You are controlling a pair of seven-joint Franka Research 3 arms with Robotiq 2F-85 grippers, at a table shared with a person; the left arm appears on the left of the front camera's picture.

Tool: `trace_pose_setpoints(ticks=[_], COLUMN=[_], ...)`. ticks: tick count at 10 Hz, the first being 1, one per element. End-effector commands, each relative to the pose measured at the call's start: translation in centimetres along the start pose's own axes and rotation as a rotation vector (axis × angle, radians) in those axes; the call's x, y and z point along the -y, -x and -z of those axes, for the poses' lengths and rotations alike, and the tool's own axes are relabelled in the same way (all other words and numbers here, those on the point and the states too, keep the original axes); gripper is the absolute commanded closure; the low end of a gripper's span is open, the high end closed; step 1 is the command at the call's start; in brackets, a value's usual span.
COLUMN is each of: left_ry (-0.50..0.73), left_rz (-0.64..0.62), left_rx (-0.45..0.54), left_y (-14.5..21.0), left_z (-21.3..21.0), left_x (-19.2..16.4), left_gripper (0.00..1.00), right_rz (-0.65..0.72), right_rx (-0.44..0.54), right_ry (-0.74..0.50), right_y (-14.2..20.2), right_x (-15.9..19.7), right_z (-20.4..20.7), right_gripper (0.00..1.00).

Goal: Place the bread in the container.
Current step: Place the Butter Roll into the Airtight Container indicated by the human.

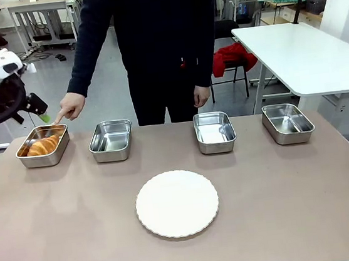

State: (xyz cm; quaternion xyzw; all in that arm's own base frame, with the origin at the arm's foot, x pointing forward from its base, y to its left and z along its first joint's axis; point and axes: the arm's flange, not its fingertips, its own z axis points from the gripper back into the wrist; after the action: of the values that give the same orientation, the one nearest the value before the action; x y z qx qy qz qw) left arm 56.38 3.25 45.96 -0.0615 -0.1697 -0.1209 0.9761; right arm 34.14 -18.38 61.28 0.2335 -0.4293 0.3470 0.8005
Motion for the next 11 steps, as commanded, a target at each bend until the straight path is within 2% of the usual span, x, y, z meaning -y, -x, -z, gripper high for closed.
trace_pose_setpoints(ticks=[1,4,6,7,10,11], left_ry=[-0.042,-0.038,-0.052,-0.021,-0.020,-0.023], left_rz=[-0.022,-0.034,-0.119,-0.028,-0.054,-0.075], left_rx=[0.038,0.053,0.053,0.040,0.041,0.041], left_y=[3.6,5.6,5.8,5.6,5.8,7.6], left_z=[-2.8,-4.2,-3.4,-4.5,-3.9,-4.7], left_x=[2.5,3.6,3.4,3.9,3.9,5.5], left_gripper=[0.00,0.00,0.00,0.00,0.00,0.00], right_rz=[-0.014,-0.014,-0.014,-0.014,-0.014,-0.014], right_rx=[0.032,0.032,0.032,0.032,0.032,0.032], right_ry=[-0.007,-0.007,-0.007,-0.007,-0.007,-0.007], right_y=[-0.1,-0.1,-0.1,-0.1,-0.1,-0.1], right_x=[-0.1,-0.1,-0.1,-0.1,-0.1,-0.1], right_z=[0.0,0.0,0.0,0.0,0.0,0.0], right_gripper=[0.00,0.00,0.00,0.00,0.00,0.00])
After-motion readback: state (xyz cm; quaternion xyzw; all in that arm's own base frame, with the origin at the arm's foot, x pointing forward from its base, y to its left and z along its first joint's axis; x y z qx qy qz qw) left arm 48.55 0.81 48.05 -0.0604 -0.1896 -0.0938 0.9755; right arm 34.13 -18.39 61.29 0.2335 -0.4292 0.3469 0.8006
